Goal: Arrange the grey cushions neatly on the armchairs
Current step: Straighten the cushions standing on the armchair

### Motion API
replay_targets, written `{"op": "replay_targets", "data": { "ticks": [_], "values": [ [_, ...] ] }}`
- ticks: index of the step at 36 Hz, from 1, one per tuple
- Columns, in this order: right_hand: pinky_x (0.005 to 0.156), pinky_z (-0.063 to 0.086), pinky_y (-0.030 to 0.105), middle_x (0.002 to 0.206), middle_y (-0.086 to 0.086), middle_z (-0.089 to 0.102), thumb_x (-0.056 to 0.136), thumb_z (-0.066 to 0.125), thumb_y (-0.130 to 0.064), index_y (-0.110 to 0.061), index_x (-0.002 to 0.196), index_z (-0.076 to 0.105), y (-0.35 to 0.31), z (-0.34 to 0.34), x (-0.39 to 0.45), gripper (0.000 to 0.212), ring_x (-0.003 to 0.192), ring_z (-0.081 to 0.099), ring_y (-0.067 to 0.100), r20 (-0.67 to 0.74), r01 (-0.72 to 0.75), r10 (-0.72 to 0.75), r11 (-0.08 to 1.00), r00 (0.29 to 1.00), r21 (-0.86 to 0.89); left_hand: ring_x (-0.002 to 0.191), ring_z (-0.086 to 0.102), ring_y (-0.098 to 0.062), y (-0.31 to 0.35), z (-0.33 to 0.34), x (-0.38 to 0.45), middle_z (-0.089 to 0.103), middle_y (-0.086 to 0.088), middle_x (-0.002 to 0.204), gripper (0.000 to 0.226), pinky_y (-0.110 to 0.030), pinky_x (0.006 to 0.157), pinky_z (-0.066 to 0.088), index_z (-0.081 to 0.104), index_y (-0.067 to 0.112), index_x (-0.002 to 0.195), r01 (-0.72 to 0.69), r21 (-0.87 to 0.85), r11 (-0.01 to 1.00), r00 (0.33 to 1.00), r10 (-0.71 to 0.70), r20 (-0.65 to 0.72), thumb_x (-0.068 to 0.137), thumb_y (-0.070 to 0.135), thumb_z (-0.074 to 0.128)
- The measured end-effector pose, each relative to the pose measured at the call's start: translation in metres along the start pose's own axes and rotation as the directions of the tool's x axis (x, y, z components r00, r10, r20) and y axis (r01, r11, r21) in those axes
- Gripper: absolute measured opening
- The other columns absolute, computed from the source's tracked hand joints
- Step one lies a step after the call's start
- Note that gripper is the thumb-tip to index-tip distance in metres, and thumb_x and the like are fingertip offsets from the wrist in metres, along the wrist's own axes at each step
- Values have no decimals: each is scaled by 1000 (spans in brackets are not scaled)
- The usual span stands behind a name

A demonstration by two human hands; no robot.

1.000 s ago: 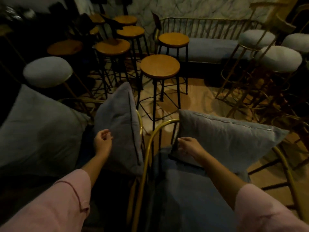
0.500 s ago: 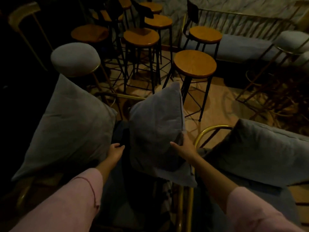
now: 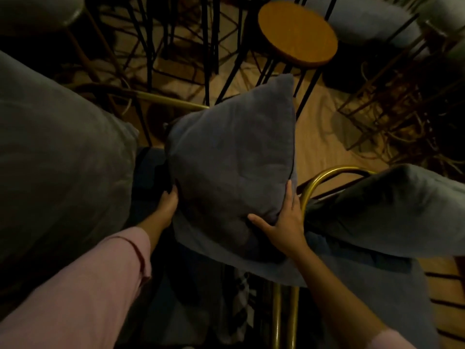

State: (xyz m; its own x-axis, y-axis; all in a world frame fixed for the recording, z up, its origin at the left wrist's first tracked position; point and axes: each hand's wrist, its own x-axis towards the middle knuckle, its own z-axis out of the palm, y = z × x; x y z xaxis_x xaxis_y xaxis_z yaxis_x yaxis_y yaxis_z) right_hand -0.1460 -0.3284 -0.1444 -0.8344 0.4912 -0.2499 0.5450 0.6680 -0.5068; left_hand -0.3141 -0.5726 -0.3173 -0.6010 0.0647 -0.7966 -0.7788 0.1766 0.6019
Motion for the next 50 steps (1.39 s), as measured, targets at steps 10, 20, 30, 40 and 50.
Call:
{"op": "replay_targets", "data": {
  "ticks": [10, 20, 30, 40, 50],
  "values": [
    [114, 28, 43, 164, 0, 14, 55, 49, -94, -30, 156, -2, 14, 18, 15, 130, 147, 22, 22, -95, 37, -30, 996, 995, 76, 91, 56, -23, 42, 32, -19, 62, 0, 100, 47, -31, 70, 46, 59, 28, 107, -4, -262, 965, 993, 33, 109, 94, 63, 31],
    [116, 29, 40, 162, 2, 21, 57, 69, -73, -29, 156, -2, 19, 12, 31, 130, 147, 25, 22, -26, -12, 17, 982, 1000, 189, 99, 59, -23, 42, 13, -40, 65, -2, 118, 50, -36, 78, 47, 64, 28, 103, -29, -456, 889, 990, 88, 110, 88, 68, 38],
    [91, 44, 24, 143, -6, 45, 72, 84, -33, -22, 152, 26, 21, -35, 14, 100, 122, 47, 11, 268, -225, 90, 816, 959, 532, 96, 62, -19, 5, -52, -128, 70, 1, 100, 49, -37, 93, 46, 64, 28, 106, -96, -285, 954, 993, 112, 40, 84, 67, 46],
    [73, 50, 27, 134, 5, 58, 78, 72, -51, -19, 139, 47, 82, -72, -118, 73, 99, 62, 16, 304, -348, 181, 613, 936, 709, 110, 63, -29, -24, -54, -252, 66, -11, 122, 98, -45, 101, 48, 63, 10, 122, -233, -155, 960, 972, 224, -75, 49, 75, 75],
    [80, 47, 21, 117, -13, 58, 42, 66, -88, -28, 135, 44, 196, -151, -250, 113, 101, 58, 7, -47, -147, 270, 655, 962, 741, 80, 64, -13, -55, 64, -343, 69, 1, 85, 43, -31, 80, 52, 72, 24, 73, -358, -142, 923, 929, 367, 40, 93, 50, 45]
  ]
}}
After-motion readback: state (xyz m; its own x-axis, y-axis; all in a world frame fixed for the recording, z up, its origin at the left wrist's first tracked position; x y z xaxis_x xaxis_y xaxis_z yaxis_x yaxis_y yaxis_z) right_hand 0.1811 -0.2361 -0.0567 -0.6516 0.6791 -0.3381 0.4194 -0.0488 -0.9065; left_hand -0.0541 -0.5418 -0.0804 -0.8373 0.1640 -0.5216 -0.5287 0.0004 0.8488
